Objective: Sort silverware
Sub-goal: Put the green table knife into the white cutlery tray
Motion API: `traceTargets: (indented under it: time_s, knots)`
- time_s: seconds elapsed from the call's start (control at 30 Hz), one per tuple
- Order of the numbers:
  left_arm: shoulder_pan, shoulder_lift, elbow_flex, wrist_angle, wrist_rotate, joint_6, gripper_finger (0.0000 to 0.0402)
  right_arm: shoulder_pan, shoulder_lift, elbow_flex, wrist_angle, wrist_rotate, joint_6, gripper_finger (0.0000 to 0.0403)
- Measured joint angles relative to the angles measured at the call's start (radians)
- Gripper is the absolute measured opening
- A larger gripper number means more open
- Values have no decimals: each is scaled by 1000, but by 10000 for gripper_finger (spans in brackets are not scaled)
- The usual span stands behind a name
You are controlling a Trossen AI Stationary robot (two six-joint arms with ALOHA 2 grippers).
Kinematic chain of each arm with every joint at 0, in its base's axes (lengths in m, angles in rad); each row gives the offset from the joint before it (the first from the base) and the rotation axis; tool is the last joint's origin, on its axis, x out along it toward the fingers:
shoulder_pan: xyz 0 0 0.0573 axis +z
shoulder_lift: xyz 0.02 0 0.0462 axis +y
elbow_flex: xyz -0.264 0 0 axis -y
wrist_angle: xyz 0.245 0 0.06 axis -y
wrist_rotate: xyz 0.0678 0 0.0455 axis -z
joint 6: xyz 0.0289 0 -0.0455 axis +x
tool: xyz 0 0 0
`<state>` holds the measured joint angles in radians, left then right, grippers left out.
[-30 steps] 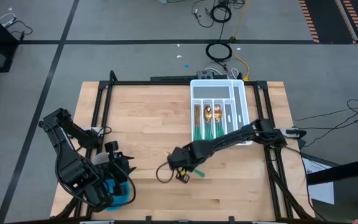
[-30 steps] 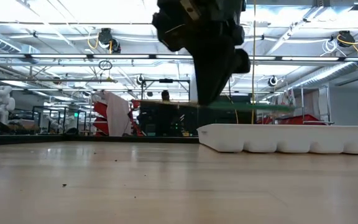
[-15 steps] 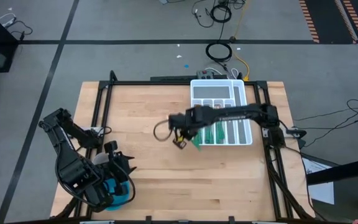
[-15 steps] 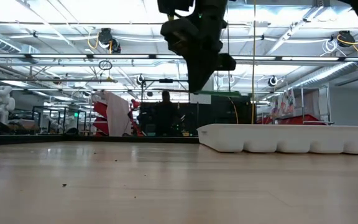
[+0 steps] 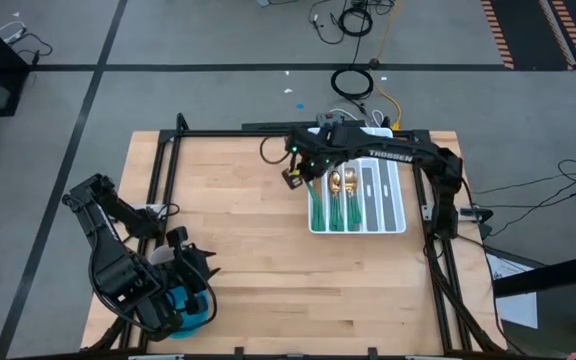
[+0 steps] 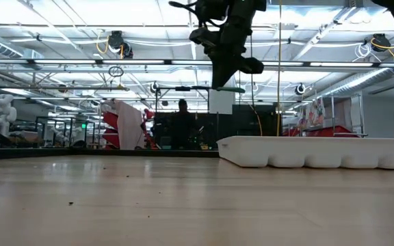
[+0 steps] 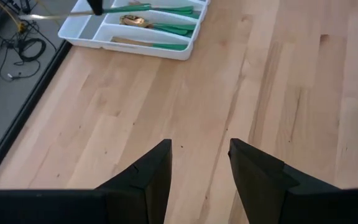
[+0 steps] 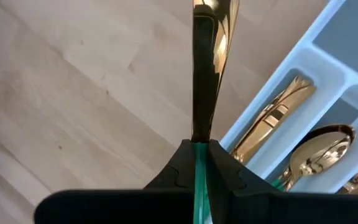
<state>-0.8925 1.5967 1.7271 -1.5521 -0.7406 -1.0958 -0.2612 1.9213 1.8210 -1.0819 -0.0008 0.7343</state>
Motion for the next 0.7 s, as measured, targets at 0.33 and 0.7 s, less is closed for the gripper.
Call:
traceTargets:
  time_s: [0.33, 0.7]
  knots:
    - [0, 0, 0, 1, -4, -26, 169, -79, -66, 0, -1, -4, 24, 0]
    - [1, 0, 0, -2, -28, -24, 169, -158, -319, 0, -176, 89, -39, 0]
